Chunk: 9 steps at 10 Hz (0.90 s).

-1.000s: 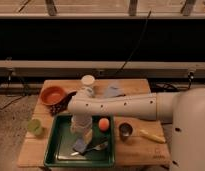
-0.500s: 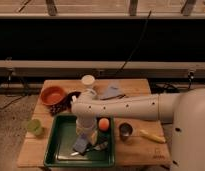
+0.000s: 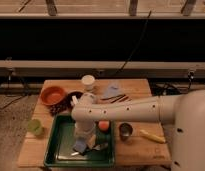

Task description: Place sponge in paper cup

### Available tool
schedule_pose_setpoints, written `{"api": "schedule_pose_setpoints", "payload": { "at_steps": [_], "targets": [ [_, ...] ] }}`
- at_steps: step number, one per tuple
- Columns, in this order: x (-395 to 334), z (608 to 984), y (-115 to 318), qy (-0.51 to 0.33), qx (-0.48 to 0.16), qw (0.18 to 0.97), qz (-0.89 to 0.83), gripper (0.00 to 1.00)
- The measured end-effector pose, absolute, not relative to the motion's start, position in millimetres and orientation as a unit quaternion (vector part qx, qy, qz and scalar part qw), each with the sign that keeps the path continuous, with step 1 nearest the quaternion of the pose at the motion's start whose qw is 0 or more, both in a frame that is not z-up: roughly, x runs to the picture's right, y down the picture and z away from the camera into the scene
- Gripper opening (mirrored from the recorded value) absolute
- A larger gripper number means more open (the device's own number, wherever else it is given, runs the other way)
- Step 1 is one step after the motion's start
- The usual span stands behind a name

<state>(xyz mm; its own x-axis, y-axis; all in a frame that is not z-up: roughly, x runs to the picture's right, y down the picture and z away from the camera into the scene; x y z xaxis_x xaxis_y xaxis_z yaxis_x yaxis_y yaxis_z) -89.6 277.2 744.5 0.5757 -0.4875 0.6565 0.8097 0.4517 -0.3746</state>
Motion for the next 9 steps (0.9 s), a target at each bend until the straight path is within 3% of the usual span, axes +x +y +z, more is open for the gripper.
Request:
{"api": "schedule_pose_setpoints", "payload": {
  "at_steps": [9],
  "targets": [
    [-107, 760, 283, -0.230, -0.323, 0.829, -0.394, 0.65]
  ]
}}
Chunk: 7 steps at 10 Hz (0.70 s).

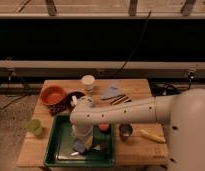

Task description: Place sponge in paper cup

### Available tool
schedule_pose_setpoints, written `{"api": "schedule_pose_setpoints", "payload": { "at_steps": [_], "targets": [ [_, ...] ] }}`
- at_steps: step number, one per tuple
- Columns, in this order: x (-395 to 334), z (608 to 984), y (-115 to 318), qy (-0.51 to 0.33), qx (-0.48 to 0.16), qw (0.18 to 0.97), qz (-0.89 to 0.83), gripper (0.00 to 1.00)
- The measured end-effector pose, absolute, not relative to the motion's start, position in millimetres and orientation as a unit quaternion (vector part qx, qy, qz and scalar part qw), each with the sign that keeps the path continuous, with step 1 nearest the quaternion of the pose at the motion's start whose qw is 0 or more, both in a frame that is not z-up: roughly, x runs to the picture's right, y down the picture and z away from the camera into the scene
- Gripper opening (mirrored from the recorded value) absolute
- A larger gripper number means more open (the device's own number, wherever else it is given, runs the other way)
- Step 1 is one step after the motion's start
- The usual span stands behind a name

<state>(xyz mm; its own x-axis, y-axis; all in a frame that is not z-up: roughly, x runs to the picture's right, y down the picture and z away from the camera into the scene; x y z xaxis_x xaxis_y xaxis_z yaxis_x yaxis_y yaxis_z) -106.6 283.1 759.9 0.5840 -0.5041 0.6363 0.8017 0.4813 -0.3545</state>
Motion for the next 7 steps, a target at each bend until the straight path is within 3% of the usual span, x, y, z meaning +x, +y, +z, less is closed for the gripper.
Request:
{"api": "schedule_pose_setpoints", "payload": {
  "at_steps": [2, 7],
  "targets": [
    [-106, 766, 289, -0.221, -0.326, 0.825, -0.405, 0.54],
    [-90, 740, 256, -0.214, -0.333, 0.826, -0.402, 0.04]
  ]
}}
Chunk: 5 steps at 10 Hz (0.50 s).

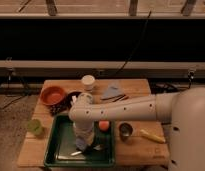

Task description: Place sponge in paper cup

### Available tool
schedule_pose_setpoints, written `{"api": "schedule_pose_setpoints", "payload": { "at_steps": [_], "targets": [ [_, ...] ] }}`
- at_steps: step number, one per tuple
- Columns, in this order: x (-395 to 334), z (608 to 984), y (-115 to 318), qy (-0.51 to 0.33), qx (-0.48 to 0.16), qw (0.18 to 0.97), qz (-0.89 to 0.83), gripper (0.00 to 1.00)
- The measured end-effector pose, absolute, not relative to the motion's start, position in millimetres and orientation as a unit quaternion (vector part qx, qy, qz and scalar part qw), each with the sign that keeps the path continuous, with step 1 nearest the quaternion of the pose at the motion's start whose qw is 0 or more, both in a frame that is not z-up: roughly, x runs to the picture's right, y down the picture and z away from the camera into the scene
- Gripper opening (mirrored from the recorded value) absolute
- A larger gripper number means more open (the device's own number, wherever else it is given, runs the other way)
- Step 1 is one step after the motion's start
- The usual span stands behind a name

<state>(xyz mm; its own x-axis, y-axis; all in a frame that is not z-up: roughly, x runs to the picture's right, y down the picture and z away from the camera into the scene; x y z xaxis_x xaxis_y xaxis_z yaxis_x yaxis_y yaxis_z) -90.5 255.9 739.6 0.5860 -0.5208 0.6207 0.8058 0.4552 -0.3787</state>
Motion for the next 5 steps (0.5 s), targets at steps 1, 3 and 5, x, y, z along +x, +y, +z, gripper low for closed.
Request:
{"api": "schedule_pose_setpoints", "payload": {
  "at_steps": [1, 3, 5],
  "targets": [
    [-89, 721, 236, -0.217, -0.333, 0.826, -0.400, 0.00],
    [-87, 692, 201, -0.220, -0.328, 0.827, -0.400, 0.00],
    [-86, 664, 157, -0.222, -0.314, 0.830, -0.403, 0.00]
  ]
}}
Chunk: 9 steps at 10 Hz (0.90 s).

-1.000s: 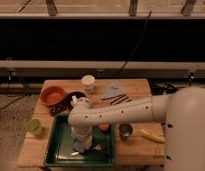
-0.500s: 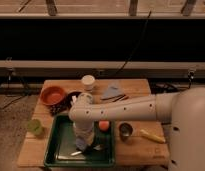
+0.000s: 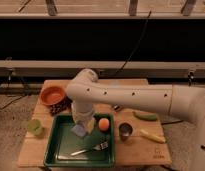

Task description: Place sponge in paper cup

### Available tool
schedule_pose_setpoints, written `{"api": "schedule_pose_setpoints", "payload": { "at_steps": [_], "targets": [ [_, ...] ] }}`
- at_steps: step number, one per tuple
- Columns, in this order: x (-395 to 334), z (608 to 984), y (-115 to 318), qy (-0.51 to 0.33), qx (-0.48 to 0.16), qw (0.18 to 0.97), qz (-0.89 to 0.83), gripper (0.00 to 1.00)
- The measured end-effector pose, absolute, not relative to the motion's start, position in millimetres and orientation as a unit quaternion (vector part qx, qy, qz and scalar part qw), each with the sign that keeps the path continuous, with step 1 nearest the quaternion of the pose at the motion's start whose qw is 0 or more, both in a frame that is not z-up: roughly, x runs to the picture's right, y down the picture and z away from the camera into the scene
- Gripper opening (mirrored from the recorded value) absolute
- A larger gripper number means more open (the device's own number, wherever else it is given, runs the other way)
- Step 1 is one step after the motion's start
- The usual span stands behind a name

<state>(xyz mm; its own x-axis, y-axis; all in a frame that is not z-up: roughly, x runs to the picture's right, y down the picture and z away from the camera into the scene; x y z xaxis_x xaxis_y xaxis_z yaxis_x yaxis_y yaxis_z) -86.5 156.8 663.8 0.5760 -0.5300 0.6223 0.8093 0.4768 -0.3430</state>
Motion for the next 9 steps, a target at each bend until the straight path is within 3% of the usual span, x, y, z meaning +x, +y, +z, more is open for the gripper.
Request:
{"api": "schedule_pose_setpoints", "payload": {
  "at_steps": [2, 4, 9],
  "targets": [
    [-87, 646, 109, -0.216, -0.292, 0.839, -0.405, 0.00],
    [-93, 653, 69, -0.216, -0.271, 0.852, -0.392, 0.00],
    [-92, 656, 58, -0.215, -0.267, 0.857, -0.385, 0.00]
  ]
}}
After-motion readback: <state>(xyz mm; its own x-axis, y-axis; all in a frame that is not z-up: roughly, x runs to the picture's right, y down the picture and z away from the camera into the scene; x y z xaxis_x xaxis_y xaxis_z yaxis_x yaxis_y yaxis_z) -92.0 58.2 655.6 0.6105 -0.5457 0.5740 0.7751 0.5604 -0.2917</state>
